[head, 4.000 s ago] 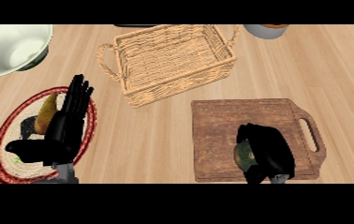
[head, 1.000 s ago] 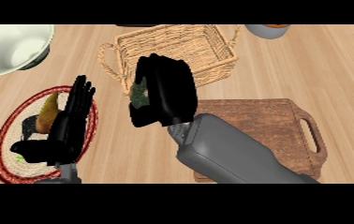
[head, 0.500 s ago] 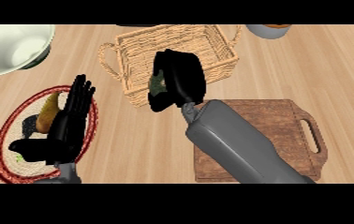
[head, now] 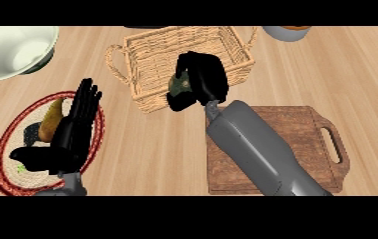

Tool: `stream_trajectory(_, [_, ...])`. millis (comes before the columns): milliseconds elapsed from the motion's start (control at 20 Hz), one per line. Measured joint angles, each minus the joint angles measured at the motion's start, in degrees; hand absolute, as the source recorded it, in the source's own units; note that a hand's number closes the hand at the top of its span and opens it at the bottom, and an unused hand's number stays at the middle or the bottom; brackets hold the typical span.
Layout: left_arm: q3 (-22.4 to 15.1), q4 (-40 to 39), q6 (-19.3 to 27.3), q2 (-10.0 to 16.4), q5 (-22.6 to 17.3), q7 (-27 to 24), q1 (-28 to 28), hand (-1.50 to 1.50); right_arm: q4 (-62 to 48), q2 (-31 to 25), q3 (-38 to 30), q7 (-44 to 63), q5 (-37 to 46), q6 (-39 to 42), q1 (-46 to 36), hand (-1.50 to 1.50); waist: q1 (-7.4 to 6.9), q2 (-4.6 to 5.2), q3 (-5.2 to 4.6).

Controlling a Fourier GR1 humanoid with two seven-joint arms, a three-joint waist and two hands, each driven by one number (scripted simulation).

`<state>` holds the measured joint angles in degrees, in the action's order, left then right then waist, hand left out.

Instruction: Pick the squash from the cutting board and place it in the basket

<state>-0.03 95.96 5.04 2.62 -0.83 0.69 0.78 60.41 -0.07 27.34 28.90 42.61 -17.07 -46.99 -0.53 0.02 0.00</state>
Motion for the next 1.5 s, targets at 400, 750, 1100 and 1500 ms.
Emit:
stream_trajectory(400, [-0.29, 0.26, 0.08, -0.30, 0.35, 0.33, -0.08, 0.00, -6.50, 0.06, -4.06, -3.68, -2.39, -3.95, -0.69, -1.50, -0.30, -0.55, 0.05])
stream_trajectory(750, [-0.53, 0.89, 0.31, -0.62, 0.57, 1.15, 0.19, 0.00, -12.44, 0.08, -5.58, -10.28, -5.53, -6.09, -2.31, -1.50, -0.40, -0.43, 0.05])
stream_trajectory(1100, [-1.13, 1.57, 1.14, -1.25, 1.38, 0.83, -0.85, 0.00, -8.40, -0.20, -7.45, -14.83, -7.64, -10.98, -1.02, -1.50, 0.03, -0.27, 0.03])
stream_trajectory(1500, [-0.03, 0.42, 1.12, -0.87, 0.95, 1.39, 0.63, 0.00, 0.69, -3.05, -11.18, -12.10, -4.19, -13.10, 1.66, -1.50, 0.57, -0.27, 0.00])
